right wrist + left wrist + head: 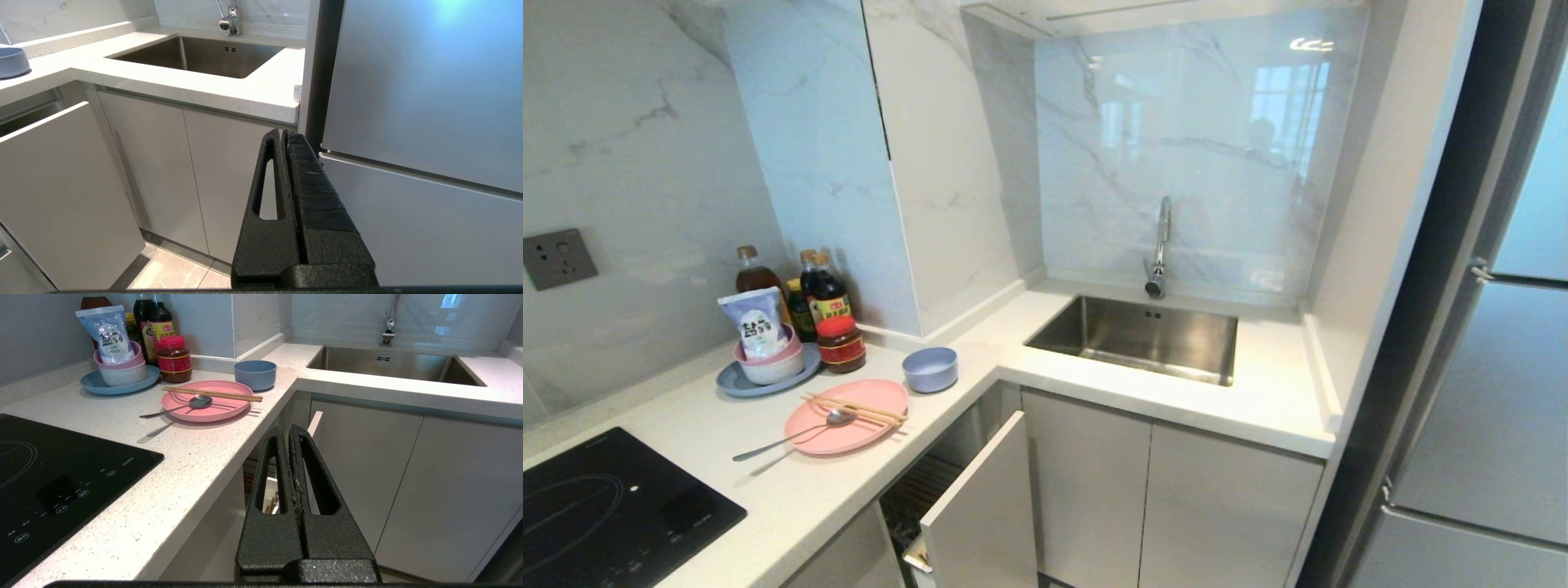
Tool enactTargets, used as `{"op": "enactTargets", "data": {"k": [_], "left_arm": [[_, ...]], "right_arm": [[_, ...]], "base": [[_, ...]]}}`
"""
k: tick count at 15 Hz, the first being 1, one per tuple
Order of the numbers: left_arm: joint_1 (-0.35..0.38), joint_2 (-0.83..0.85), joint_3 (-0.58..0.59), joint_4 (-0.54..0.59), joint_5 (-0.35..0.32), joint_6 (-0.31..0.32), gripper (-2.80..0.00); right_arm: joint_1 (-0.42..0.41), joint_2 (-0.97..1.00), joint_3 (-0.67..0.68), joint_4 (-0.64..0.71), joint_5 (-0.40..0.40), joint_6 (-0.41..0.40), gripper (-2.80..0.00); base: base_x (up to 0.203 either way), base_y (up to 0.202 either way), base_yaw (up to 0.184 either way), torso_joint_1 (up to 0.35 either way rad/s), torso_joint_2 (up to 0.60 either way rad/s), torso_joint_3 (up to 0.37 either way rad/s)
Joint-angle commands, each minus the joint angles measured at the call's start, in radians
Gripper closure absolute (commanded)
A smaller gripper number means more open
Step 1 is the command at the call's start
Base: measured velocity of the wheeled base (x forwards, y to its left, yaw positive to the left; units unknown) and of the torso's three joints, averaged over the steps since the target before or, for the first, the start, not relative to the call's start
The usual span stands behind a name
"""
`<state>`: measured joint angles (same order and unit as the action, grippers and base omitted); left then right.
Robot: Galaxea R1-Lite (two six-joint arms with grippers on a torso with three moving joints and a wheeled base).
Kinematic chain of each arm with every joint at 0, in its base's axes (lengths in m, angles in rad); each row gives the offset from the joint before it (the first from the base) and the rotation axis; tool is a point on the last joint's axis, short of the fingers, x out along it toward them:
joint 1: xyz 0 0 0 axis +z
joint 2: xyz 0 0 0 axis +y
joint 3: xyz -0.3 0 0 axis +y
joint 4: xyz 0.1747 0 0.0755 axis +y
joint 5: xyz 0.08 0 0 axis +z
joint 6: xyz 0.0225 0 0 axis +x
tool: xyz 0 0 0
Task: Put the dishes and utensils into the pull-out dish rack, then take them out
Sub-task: Open the cupboard
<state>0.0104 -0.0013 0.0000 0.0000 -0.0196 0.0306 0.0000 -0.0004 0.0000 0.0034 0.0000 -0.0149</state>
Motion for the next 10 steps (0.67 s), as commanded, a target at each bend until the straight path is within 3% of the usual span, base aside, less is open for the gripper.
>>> {"op": "enactTargets", "data": {"k": [1, 10], "left_arm": [[0.0, 0.0, 0.0, 0.0, 0.0, 0.0, 0.0], [0.0, 0.0, 0.0, 0.0, 0.0, 0.0, 0.0]], "right_arm": [[0.0, 0.0, 0.0, 0.0, 0.0, 0.0, 0.0], [-0.001, 0.0, 0.0, 0.0, 0.0, 0.0, 0.0]], "base": [[0.0, 0.0, 0.0, 0.0, 0.0, 0.0], [0.0, 0.0, 0.0, 0.0, 0.0, 0.0]]}}
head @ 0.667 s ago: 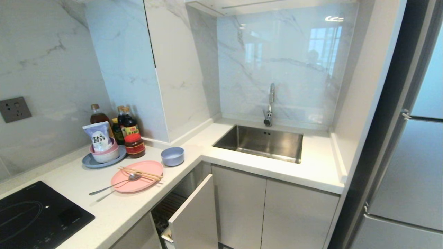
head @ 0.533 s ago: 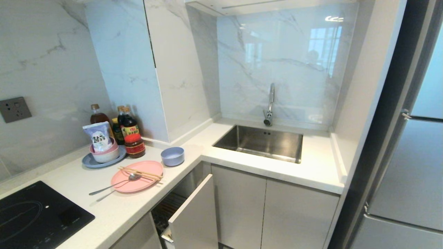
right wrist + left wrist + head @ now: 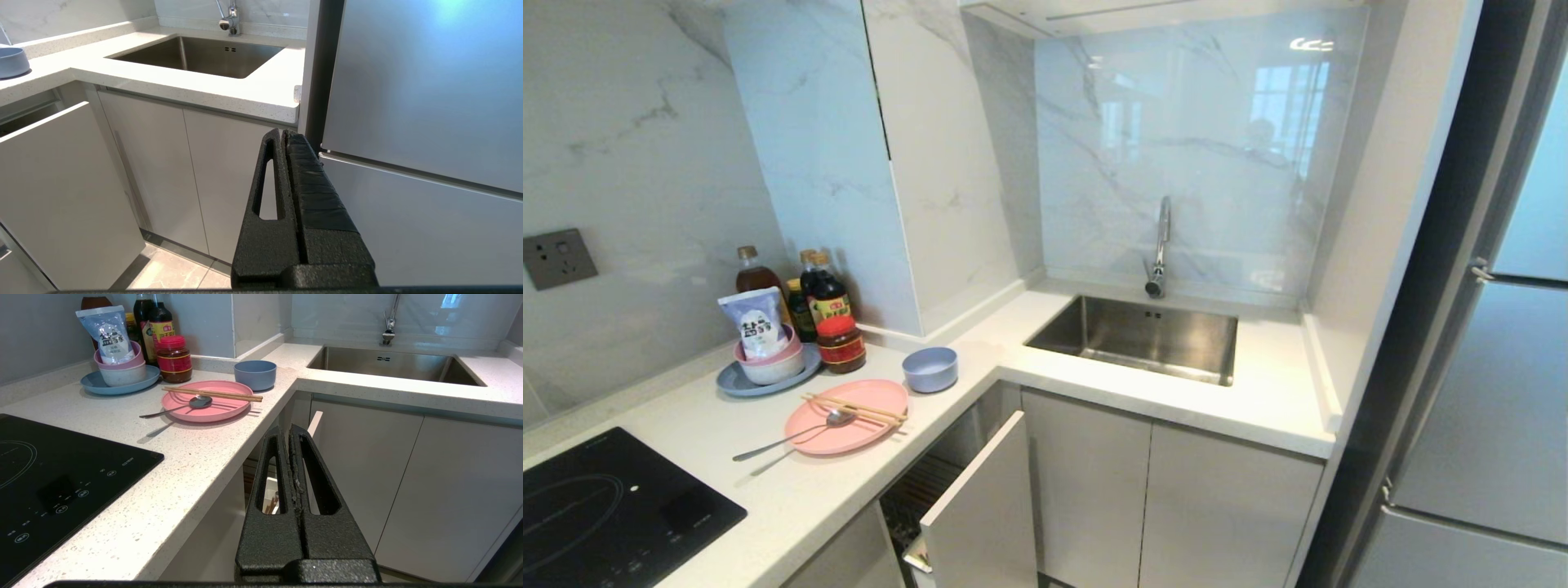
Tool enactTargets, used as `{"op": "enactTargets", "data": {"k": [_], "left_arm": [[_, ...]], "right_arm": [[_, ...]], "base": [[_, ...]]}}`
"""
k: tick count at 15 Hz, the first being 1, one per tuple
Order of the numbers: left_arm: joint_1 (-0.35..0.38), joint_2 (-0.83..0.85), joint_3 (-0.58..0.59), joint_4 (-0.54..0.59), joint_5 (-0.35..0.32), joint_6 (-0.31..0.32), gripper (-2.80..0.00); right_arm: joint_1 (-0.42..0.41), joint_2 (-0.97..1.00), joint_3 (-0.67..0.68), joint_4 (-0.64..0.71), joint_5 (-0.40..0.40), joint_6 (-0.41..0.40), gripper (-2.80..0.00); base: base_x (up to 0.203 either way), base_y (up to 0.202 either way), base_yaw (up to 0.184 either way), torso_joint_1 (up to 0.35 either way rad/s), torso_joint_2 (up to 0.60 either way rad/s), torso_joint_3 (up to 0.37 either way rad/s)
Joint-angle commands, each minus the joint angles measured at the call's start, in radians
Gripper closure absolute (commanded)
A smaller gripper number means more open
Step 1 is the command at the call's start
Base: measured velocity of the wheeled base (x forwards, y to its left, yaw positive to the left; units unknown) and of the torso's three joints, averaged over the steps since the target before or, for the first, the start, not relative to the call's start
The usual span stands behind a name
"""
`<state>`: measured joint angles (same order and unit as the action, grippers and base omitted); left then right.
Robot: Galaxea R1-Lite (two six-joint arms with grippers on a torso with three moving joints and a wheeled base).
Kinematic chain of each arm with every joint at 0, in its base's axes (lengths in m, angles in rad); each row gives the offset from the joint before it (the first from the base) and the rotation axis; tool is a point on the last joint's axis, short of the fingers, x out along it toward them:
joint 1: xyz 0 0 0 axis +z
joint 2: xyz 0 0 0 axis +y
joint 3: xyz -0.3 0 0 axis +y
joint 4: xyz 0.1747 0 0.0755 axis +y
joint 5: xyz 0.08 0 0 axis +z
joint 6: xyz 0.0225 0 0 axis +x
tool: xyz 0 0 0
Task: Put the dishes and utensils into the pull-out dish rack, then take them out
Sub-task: Open the cupboard
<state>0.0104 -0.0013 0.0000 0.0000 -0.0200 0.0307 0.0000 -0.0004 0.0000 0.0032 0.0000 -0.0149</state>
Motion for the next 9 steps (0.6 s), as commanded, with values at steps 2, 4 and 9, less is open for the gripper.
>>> {"op": "enactTargets", "data": {"k": [2, 4, 9], "left_arm": [[0.0, 0.0, 0.0, 0.0, 0.0, 0.0, 0.0], [0.0, 0.0, 0.0, 0.0, 0.0, 0.0, 0.0], [0.0, 0.0, 0.0, 0.0, 0.0, 0.0, 0.0]], "right_arm": [[-0.001, 0.0, 0.0, 0.0, 0.0, -0.002, 0.0], [0.0, 0.0, 0.0, 0.0, 0.0, -0.001, 0.0], [0.0, 0.0, 0.0, 0.0, 0.0, -0.002, 0.0]], "base": [[0.0, 0.0, 0.0, 0.0, 0.0, 0.0], [0.0, 0.0, 0.0, 0.0, 0.0, 0.0], [0.0, 0.0, 0.0, 0.0, 0.0, 0.0]]}}
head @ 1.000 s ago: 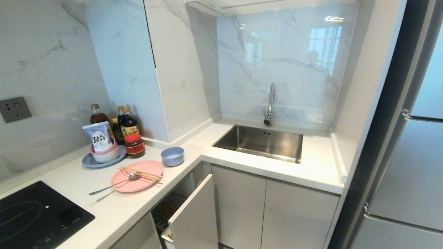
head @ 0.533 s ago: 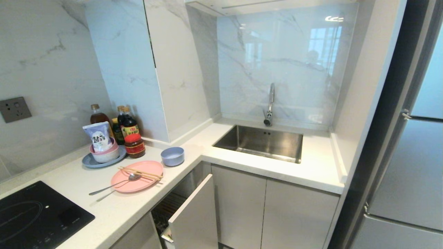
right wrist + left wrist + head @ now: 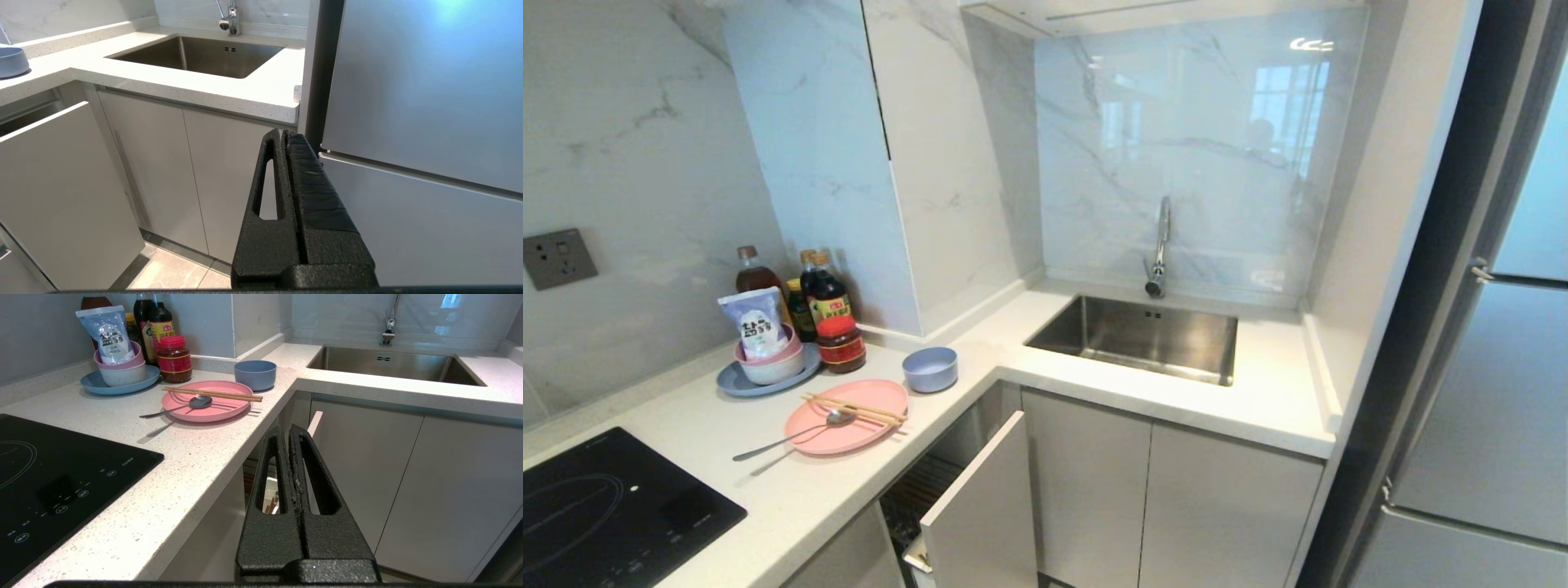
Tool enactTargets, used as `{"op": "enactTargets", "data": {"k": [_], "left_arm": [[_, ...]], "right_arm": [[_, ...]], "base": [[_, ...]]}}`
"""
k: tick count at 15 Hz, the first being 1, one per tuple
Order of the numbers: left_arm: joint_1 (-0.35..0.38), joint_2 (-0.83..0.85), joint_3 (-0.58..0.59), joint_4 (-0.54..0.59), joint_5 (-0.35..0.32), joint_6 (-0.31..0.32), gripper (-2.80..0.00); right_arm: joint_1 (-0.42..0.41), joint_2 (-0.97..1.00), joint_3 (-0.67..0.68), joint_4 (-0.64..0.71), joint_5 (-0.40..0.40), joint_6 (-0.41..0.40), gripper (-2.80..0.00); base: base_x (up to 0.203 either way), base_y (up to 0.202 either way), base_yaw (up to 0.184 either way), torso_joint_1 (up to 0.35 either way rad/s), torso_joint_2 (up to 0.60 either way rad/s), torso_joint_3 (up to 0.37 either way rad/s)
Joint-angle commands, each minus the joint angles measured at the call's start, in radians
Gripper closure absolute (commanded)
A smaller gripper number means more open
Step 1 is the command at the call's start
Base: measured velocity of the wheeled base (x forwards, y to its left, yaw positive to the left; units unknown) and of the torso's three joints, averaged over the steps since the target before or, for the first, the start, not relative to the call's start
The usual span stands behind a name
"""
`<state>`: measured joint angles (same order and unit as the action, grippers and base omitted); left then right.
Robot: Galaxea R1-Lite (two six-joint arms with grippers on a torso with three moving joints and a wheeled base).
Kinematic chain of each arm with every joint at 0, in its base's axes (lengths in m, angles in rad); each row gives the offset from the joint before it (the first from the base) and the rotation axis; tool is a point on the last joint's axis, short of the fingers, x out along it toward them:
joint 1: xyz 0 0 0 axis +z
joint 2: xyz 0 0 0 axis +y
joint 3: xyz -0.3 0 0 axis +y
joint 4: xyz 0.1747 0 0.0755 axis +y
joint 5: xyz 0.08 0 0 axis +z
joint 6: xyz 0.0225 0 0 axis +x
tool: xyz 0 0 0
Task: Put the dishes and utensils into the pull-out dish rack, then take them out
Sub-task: Open the cupboard
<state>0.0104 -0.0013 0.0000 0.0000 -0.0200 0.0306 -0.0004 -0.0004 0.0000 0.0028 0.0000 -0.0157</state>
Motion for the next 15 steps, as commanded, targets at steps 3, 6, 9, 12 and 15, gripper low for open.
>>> {"op": "enactTargets", "data": {"k": [3, 6, 9, 12, 15], "left_arm": [[0.0, 0.0, 0.0, 0.0, 0.0, 0.0, 0.0], [0.0, 0.0, 0.0, 0.0, 0.0, 0.0, 0.0], [0.0, 0.0, 0.0, 0.0, 0.0, 0.0, 0.0], [0.0, 0.0, 0.0, 0.0, 0.0, 0.0, 0.0], [0.0, 0.0, 0.0, 0.0, 0.0, 0.0, 0.0]], "right_arm": [[0.0, 0.0, 0.0, 0.0, -0.001, 0.0, 0.0], [0.0, 0.0, 0.0, 0.0, 0.0, 0.0, 0.0], [0.0, 0.0, 0.0, 0.0, 0.0, 0.0, 0.0], [0.0, 0.0, 0.0, 0.0, -0.001, 0.0, 0.0], [0.0, 0.0, 0.0, 0.0, 0.0, 0.0, 0.0]], "base": [[0.0, 0.0, 0.0, 0.0, 0.0, 0.0], [0.0, 0.0, 0.0, -0.114, 0.25, 0.111], [0.0, 0.0, 0.0, -0.163, 0.35, 0.189], [0.0, 0.0, 0.0, -0.187, 0.4, 0.214], [0.0, 0.0, 0.0, -0.253, 0.54, 0.284]]}}
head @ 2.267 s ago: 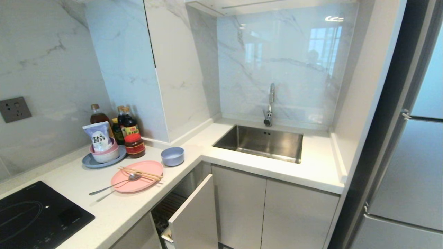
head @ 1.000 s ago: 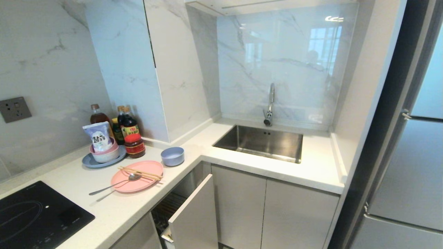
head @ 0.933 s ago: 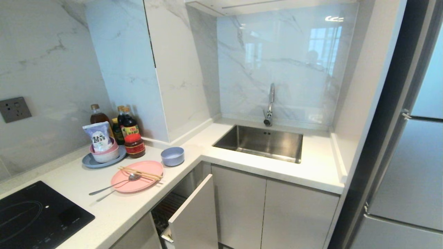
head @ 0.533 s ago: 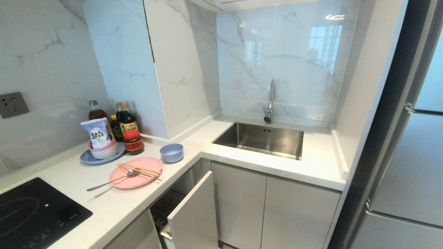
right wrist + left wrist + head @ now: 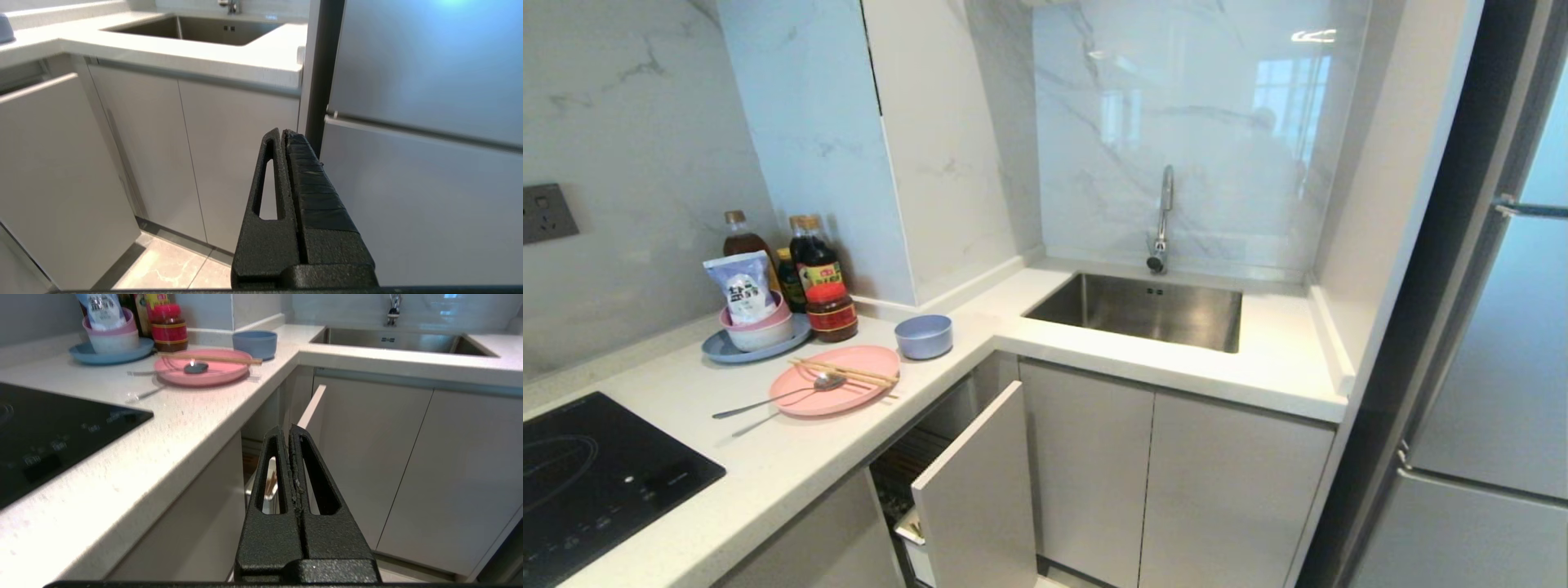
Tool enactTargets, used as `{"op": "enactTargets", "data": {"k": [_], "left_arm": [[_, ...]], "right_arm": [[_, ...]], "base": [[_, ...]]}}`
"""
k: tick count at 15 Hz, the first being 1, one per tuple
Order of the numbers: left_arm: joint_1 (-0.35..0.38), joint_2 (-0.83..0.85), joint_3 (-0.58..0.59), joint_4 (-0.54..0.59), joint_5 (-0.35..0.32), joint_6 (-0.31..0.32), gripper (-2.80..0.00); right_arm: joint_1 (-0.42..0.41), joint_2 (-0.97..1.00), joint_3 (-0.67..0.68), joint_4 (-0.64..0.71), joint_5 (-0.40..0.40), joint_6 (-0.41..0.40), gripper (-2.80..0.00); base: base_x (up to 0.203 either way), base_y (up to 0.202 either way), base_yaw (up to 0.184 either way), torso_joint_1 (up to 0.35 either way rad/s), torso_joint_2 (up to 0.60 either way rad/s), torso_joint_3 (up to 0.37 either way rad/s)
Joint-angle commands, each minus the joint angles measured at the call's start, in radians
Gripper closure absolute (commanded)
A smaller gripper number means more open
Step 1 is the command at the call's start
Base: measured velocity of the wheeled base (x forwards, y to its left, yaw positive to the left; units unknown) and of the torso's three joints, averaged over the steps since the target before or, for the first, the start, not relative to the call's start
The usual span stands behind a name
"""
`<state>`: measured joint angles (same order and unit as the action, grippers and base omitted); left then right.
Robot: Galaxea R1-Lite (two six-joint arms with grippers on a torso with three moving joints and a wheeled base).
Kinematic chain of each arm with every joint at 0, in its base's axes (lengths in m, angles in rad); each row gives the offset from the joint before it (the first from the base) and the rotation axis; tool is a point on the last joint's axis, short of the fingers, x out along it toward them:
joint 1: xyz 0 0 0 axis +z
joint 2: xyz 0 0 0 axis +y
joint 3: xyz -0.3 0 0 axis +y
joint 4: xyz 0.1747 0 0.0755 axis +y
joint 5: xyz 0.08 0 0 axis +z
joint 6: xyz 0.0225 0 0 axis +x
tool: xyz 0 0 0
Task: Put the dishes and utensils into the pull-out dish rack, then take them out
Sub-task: Open the cupboard
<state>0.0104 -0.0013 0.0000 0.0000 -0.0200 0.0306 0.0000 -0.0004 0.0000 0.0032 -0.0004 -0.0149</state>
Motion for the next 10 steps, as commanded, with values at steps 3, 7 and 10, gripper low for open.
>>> {"op": "enactTargets", "data": {"k": [3, 7, 10], "left_arm": [[0.0, 0.0, 0.0, 0.0, 0.0, 0.0, 0.0], [0.0, 0.0, 0.0, 0.0, 0.0, 0.0, 0.0], [0.0, 0.0, 0.0, 0.0, 0.0, 0.0, 0.0]], "right_arm": [[0.0, 0.0, 0.0, 0.0, 0.0, 0.0, 0.0], [0.0, 0.0, 0.0, 0.0, 0.0, 0.0, 0.0], [0.0, 0.0, 0.0, 0.0, 0.0, 0.0, 0.0]], "base": [[0.0, 0.0, 0.0, -0.258, 0.55, 0.29], [0.0, 0.0, 0.0, -0.239, 0.53, 0.284], [0.0, 0.0, 0.0, -0.224, 0.51, 0.284]]}}
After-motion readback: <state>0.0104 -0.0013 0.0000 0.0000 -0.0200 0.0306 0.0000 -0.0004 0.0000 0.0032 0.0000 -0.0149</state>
